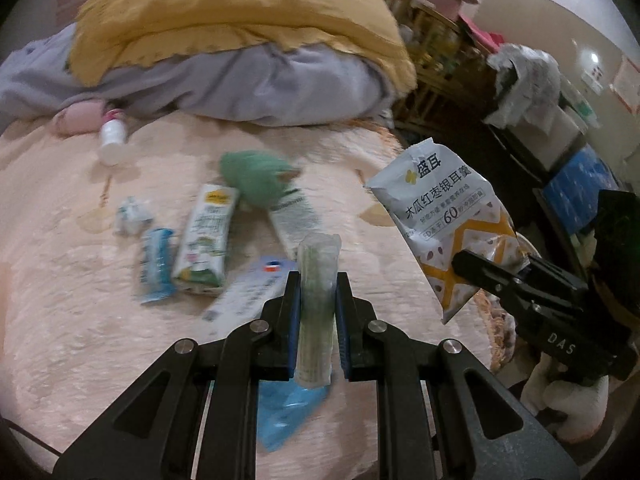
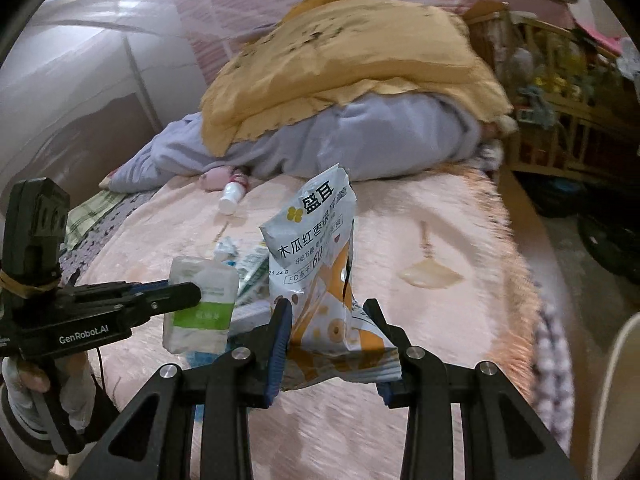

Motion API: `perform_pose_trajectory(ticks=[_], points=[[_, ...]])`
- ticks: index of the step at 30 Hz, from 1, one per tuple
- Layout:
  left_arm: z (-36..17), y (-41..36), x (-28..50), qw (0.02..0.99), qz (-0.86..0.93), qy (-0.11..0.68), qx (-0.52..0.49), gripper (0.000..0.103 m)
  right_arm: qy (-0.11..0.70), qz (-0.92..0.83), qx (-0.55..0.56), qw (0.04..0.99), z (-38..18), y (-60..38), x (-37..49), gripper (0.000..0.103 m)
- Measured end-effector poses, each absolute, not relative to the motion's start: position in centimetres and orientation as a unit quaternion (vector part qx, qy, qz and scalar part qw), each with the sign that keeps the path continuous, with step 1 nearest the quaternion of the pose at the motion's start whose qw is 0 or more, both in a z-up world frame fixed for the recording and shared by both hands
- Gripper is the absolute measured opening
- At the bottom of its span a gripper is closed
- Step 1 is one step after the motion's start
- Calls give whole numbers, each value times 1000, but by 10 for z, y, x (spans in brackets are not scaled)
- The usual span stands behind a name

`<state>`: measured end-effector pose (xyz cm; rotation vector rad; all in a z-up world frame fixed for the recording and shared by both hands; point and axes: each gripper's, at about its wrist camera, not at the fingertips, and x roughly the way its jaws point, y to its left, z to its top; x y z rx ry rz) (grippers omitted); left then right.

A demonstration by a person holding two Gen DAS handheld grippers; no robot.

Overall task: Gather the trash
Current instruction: 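Carry the snack bag and wrapper over the cream bucket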

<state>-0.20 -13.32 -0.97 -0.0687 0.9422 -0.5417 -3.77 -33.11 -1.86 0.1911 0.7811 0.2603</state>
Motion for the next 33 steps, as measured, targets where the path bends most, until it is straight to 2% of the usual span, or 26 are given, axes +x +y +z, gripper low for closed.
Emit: perform_pose_trajectory(ticks=[17,33], points=[[-1,-266,-24,832,-338,441,22,13,369,16,135,919,-21,-453,-102,35],[-6,-395,-38,781,-423,458,26,13,373,-108,193,901,-41,-568,-157,35]])
